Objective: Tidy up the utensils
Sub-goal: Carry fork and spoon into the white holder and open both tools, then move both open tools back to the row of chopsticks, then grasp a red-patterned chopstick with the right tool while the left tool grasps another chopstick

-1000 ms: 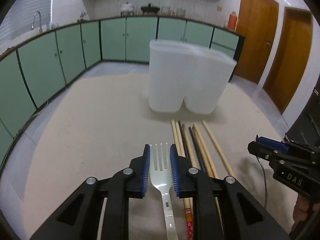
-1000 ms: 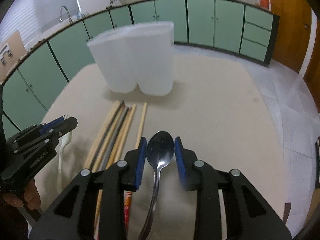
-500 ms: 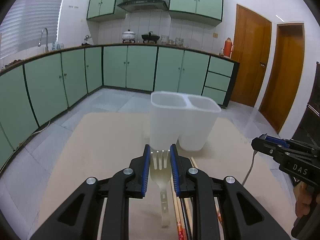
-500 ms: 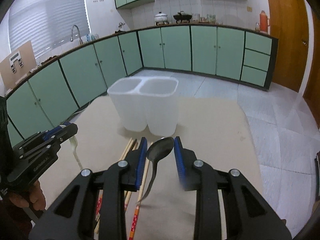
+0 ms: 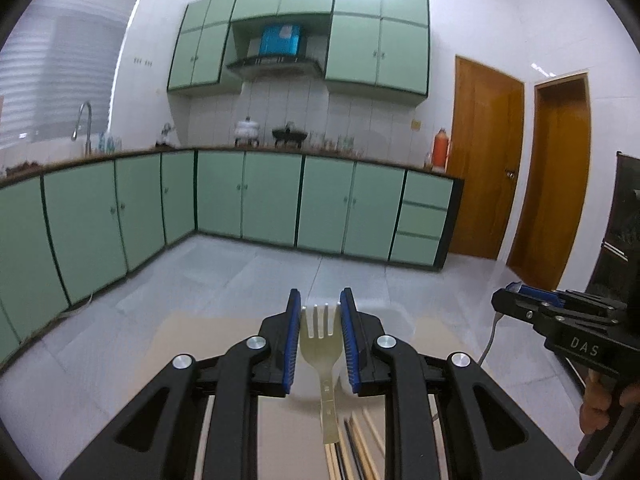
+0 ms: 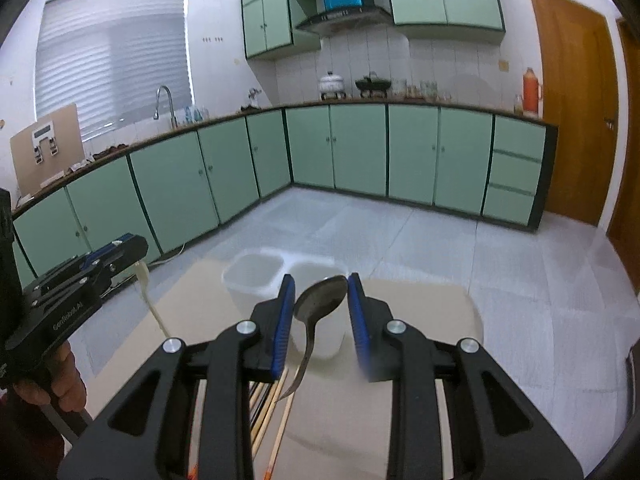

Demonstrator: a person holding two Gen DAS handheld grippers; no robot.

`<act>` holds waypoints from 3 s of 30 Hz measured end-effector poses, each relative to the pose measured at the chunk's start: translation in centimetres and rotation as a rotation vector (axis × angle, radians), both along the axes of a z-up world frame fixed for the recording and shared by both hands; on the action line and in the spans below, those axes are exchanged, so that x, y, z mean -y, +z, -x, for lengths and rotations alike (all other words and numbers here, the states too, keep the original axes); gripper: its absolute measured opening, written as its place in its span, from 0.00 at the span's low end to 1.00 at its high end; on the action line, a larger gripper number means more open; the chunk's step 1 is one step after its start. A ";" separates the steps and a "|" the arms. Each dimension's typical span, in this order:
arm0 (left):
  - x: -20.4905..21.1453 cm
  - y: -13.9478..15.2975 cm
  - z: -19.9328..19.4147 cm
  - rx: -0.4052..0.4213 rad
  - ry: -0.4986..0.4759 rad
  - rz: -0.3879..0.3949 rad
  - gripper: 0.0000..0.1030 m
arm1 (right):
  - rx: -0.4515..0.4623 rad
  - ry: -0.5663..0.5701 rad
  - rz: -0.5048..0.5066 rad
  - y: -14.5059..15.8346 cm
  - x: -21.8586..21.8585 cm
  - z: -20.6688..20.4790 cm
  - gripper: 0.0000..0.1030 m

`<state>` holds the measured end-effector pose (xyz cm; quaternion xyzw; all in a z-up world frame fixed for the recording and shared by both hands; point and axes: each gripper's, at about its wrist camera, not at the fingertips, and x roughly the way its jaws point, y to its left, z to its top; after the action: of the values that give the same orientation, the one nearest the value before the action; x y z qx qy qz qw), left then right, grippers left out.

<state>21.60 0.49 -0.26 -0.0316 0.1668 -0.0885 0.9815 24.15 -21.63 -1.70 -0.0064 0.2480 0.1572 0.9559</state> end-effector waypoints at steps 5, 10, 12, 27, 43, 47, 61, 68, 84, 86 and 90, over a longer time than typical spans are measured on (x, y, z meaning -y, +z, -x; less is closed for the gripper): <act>0.6 3.0 -1.9 0.074 -0.009 -0.004 0.19 | 0.053 0.007 -0.014 2.7 0.2 -2.0 0.25; 1.7 4.8 -5.1 0.129 -0.013 -0.009 0.19 | 0.091 0.007 -0.024 4.4 -0.1 -5.0 0.25; 2.0 4.9 -6.6 0.134 -0.016 -0.016 0.19 | 0.105 0.003 0.002 4.3 -0.7 -6.5 0.25; 2.0 -3.7 -14.3 -0.082 -0.025 -0.036 0.19 | -0.065 0.016 0.015 -4.4 -2.9 -12.4 0.25; 1.2 -3.7 -9.9 -0.106 -0.011 -0.062 0.51 | -0.030 -0.045 0.011 -3.8 -1.8 -8.0 0.62; 0.6 -3.9 -5.9 -0.121 -0.002 -0.045 0.59 | 0.000 -0.074 0.019 -4.6 -1.1 -3.3 0.76; -0.6 -12.3 7.7 -0.285 0.080 -0.036 0.60 | -0.111 -0.181 -0.027 -13.7 -2.0 11.4 0.67; -0.5 -14.9 11.0 -0.320 0.094 -0.056 0.60 | -0.165 -0.189 0.024 -17.9 -3.6 15.5 0.53; 0.4 -16.1 13.6 -0.301 0.068 -0.077 0.60 | -0.229 -0.125 0.088 -20.1 -6.3 16.5 0.22; 0.4 -16.2 13.6 -0.308 0.067 -0.070 0.60 | -0.238 -0.123 0.100 -20.3 -6.5 16.3 0.19; 0.4 -16.7 13.4 -0.337 0.055 -0.059 0.60 | -0.237 -0.110 0.131 -20.5 -7.2 16.5 0.12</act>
<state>8.20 0.13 -16.98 -0.0217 0.3303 -0.0499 0.9423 7.67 -14.45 -22.22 -0.0367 0.3689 0.0875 0.9246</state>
